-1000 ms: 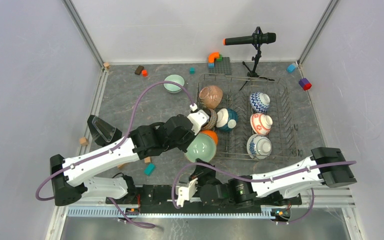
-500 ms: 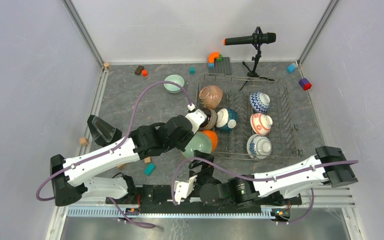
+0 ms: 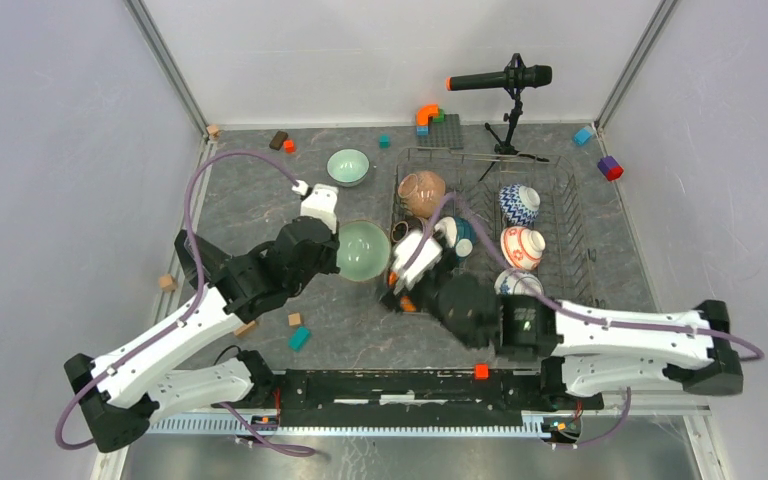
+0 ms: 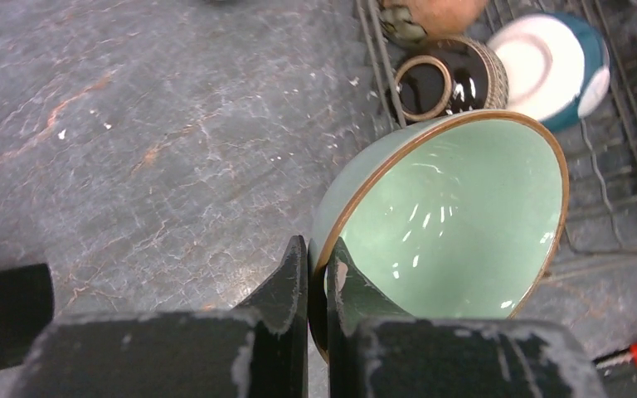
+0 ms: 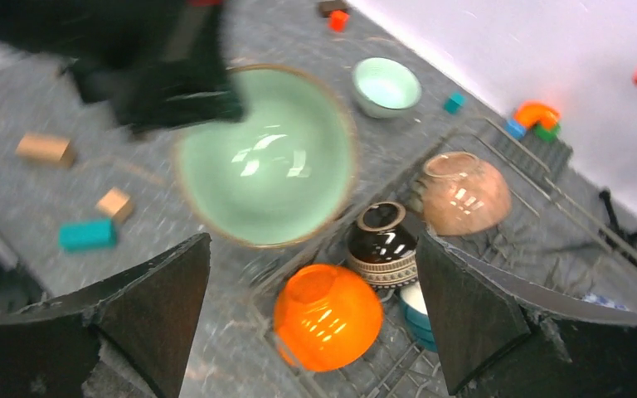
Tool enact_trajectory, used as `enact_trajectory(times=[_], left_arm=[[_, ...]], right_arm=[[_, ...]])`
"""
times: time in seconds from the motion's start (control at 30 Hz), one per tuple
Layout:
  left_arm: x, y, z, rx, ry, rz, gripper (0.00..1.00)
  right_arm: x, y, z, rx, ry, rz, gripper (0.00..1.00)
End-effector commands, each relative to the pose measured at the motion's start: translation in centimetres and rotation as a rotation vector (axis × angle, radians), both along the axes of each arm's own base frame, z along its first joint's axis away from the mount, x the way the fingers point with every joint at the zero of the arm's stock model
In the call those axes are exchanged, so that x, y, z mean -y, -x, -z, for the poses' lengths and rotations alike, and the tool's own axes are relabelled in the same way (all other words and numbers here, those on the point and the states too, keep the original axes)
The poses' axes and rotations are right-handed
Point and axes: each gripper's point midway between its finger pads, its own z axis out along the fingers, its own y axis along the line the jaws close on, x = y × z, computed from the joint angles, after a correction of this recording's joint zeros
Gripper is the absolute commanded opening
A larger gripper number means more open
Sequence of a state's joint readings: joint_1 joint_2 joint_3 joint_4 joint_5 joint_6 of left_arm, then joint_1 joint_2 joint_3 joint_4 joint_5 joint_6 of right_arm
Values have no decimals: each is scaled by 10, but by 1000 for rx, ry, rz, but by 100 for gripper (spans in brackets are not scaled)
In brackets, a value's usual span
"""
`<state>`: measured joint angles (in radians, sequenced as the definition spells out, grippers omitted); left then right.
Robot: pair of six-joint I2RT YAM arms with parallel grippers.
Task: Unload the bowls from the dish rack
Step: Place the bowl at the center of the board.
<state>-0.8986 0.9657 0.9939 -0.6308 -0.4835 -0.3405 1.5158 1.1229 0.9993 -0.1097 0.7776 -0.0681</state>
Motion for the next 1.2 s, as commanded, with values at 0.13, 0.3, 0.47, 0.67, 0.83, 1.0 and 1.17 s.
enact_trajectory(times=[0.13, 0.3, 0.47, 0.67, 0.83, 1.0, 1.17], left_arm=[[-15, -24, -29, 5, 303, -280, 2], [-14, -17, -21, -100, 445, -376, 2], [-9, -13, -10, -157, 516, -413, 2], [-4, -12, -5, -185, 526, -412, 2], [-4, -11, -2, -192, 519, -412, 2], [-4, -11, 4, -200, 511, -415, 2], [-7, -11, 10, -198, 498, -431, 2]], right_arm=[[21, -59, -19, -276, -420, 85, 87], [2, -74, -11, -398, -504, 25, 71], [-11, -85, 6, -456, -478, 17, 66], [-17, -99, 27, -493, -424, 49, 58], [-21, -103, 42, -519, -404, 54, 51], [-28, -108, 51, -548, -398, 63, 43], [-35, -113, 56, -575, -408, 79, 37]])
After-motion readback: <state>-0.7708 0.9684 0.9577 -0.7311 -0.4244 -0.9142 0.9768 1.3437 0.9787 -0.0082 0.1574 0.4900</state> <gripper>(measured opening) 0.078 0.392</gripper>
